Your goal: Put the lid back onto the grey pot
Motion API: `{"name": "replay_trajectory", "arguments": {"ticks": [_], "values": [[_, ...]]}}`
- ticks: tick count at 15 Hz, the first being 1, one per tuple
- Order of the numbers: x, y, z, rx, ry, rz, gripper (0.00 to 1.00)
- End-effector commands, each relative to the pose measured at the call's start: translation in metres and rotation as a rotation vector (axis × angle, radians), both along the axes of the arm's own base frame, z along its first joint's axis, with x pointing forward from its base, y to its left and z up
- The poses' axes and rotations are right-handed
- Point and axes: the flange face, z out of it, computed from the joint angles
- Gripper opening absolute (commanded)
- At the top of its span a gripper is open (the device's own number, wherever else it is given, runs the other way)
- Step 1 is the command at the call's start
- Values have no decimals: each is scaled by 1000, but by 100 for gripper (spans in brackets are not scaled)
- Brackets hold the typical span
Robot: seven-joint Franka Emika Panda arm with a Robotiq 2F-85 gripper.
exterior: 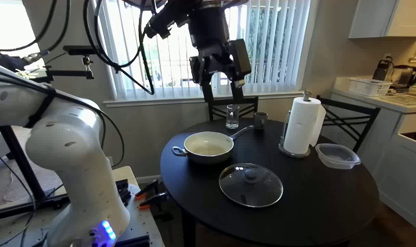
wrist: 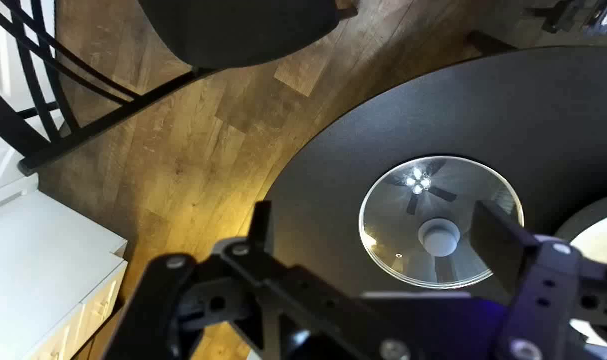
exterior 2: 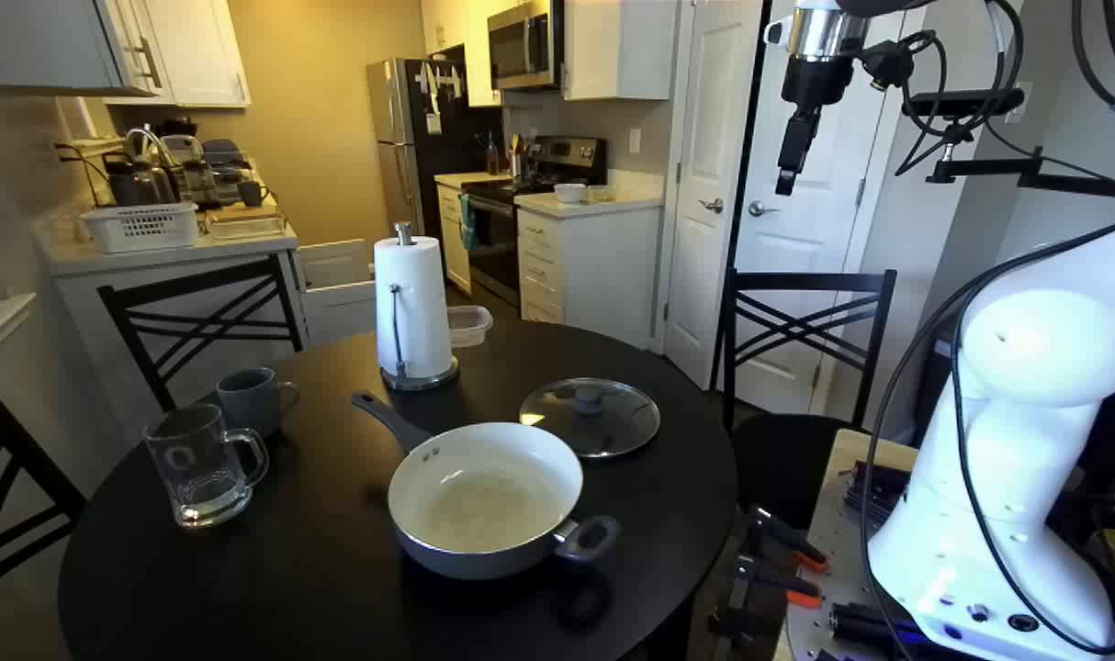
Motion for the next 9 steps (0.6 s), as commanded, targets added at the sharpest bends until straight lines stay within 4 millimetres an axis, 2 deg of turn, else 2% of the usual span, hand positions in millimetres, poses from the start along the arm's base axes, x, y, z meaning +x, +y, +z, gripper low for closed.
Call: {"name": "replay_trajectory", "arguments": {"ticks": [1, 7, 9], "values": [[0, 0, 1, 1, 1, 0, 100], [0, 0, 1, 1, 1, 0, 100], [13, 5, -7, 6, 0, 1, 100]]}}
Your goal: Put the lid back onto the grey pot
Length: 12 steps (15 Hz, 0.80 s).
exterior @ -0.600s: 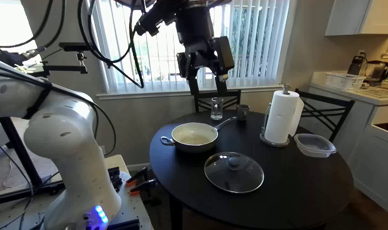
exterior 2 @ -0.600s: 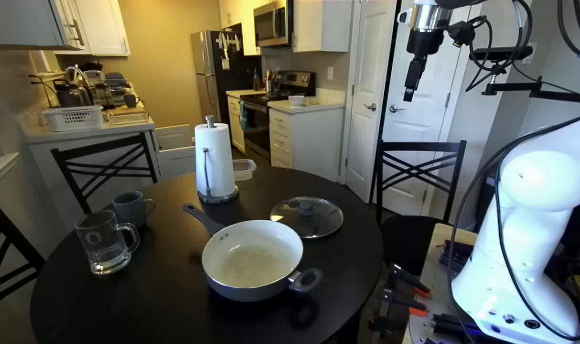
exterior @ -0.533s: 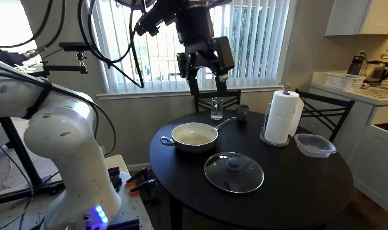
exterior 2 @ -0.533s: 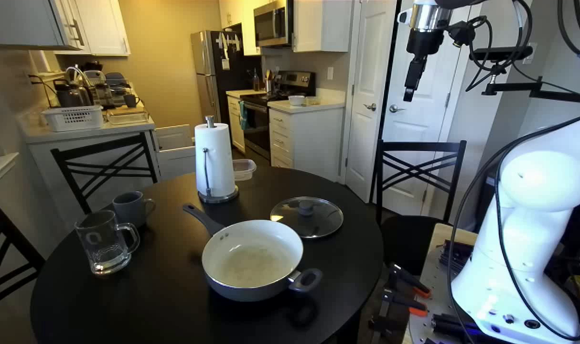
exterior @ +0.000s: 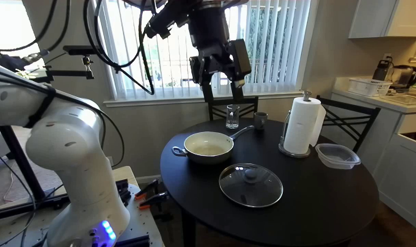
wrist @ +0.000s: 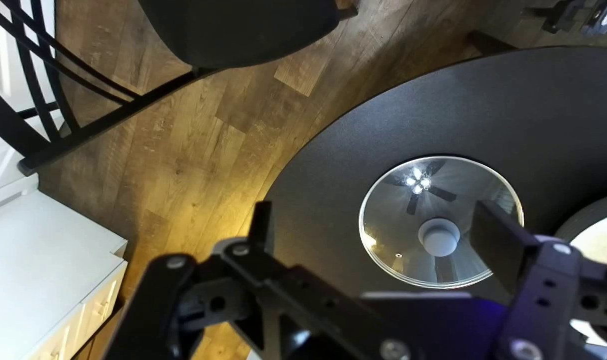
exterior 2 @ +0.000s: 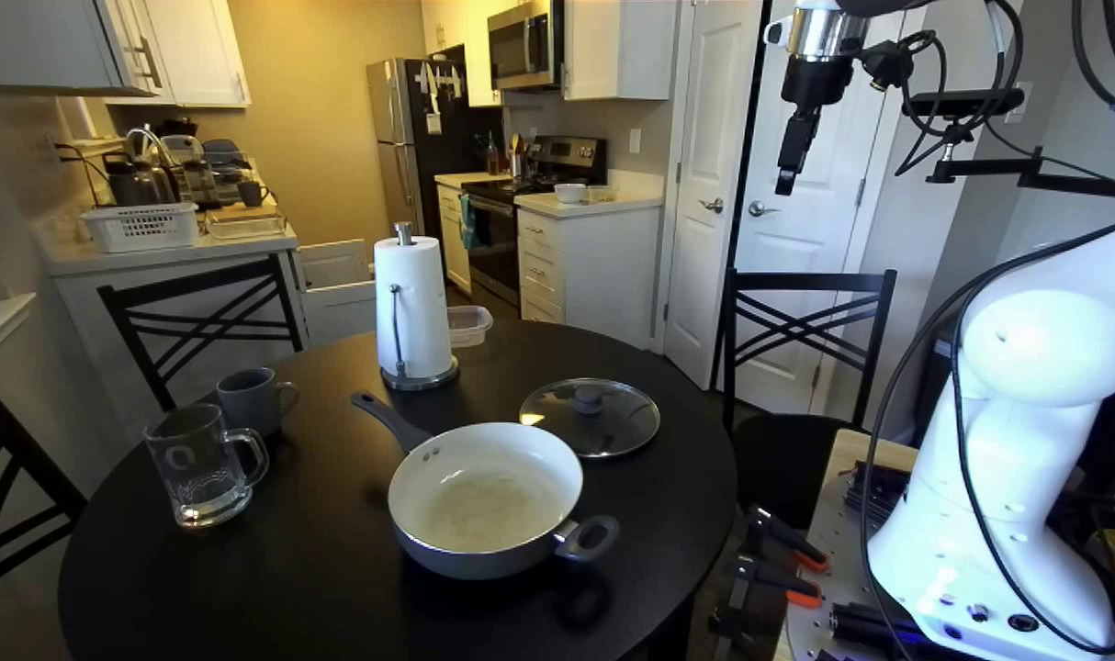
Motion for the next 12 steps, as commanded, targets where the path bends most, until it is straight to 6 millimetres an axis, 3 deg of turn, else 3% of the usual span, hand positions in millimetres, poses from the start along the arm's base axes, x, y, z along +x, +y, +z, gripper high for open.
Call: {"name": "replay_trajectory", "arguments": {"ticks": [1, 4, 7, 12], "values": [[27, 11, -14, 36, 8, 11, 100], [71, 38, -41, 82, -4, 36, 100], [107, 64, -83, 84, 2, 53, 100], [125, 95, -164, 54, 53, 67, 100]]}}
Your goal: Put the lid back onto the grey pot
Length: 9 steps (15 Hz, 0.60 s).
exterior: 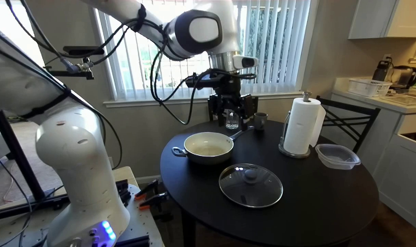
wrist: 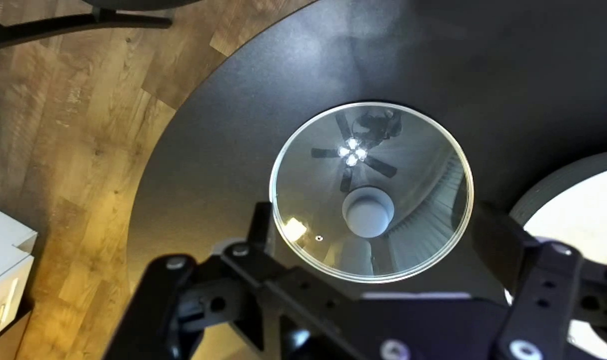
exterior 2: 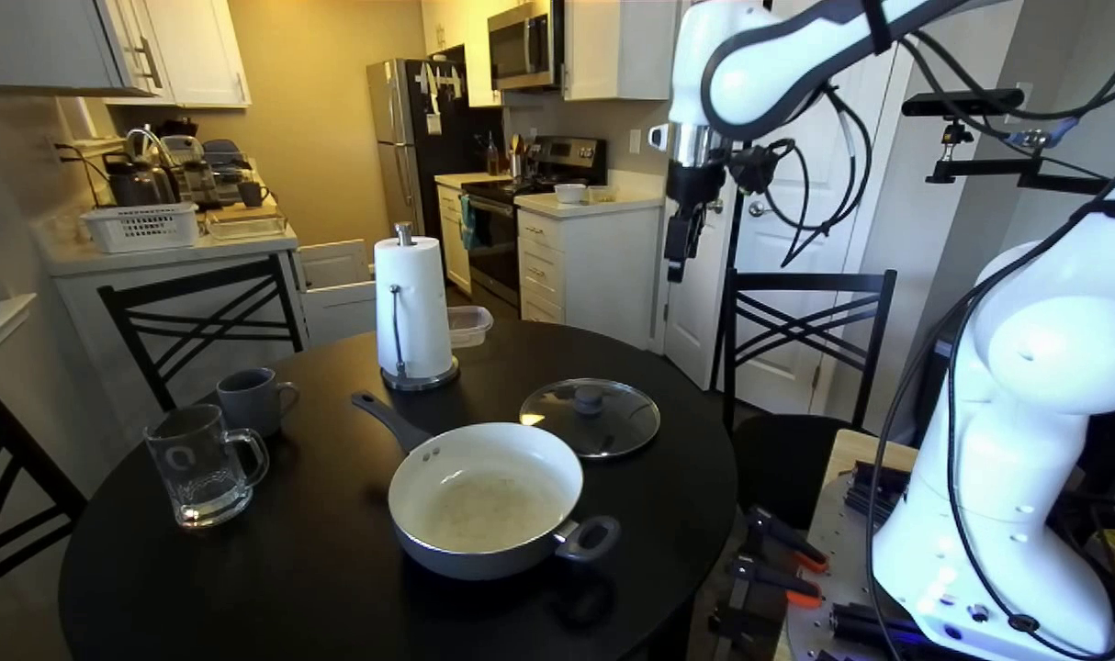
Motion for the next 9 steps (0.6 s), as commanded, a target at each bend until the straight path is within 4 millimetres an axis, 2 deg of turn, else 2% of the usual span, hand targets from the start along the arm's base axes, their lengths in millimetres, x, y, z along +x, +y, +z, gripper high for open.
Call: {"name": "replay_trajectory", "arguments": {"ticks": [1, 3, 5, 6, 7, 9], "values": [[7, 18, -52, -14, 16, -15, 100], [8, 25, -76, -24, 21, -20, 100], [11, 25, -91, -41, 19, -40, 100], [13, 23, -96, -49, 16, -54, 100], [10, 26, -86, -27, 31, -30, 100], [12, 24, -94, -32, 34, -44, 100]]}}
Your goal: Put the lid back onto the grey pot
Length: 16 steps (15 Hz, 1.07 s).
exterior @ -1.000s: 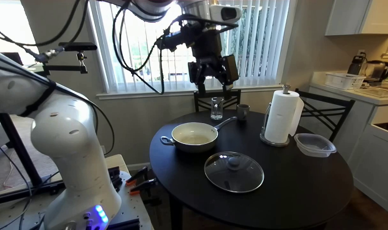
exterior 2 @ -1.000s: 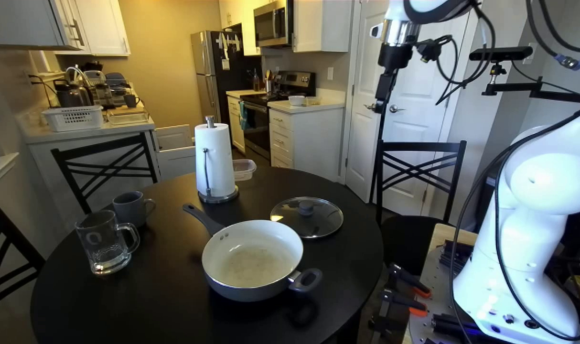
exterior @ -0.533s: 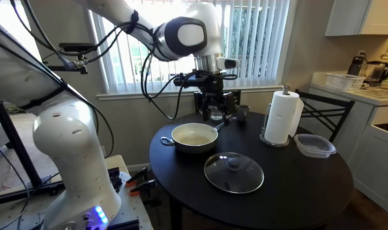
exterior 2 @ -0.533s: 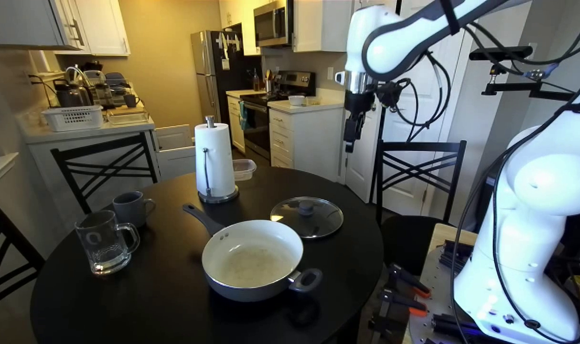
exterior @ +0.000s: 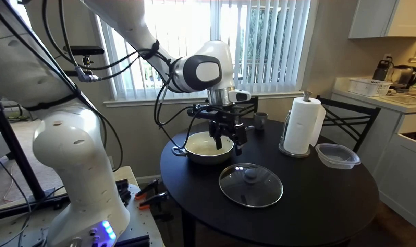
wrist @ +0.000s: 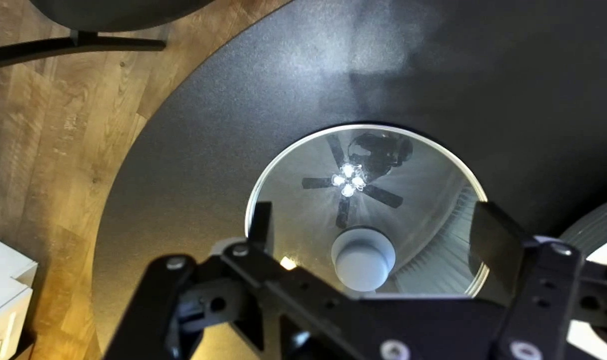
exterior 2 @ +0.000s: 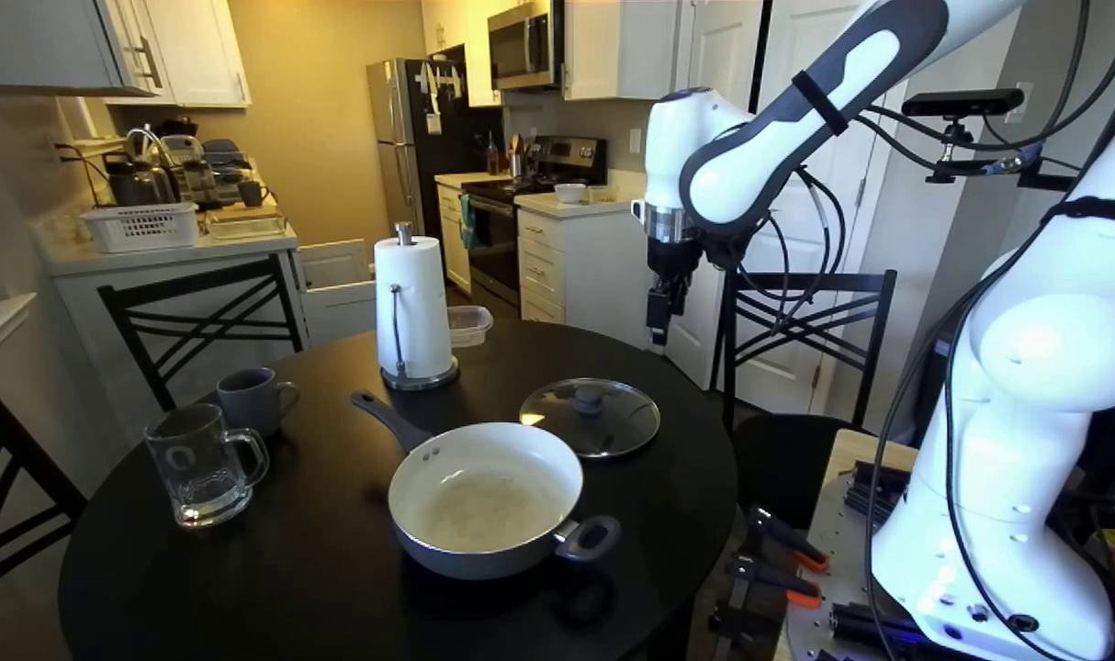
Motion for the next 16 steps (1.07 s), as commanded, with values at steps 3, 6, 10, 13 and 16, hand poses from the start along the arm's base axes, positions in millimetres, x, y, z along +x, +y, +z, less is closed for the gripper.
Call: {"name": "replay_trajectory", "arguments": {"ticks": [3, 6, 10, 13, 16], "values": [[0, -1, -1, 0, 2, -3, 100], [1, -1, -1, -1, 1, -2, 100], [14, 16, -11, 38, -2, -16, 100], [37, 36, -42, 115, 3, -58, 100], [54, 48, -94, 161, 22, -110, 100]]}}
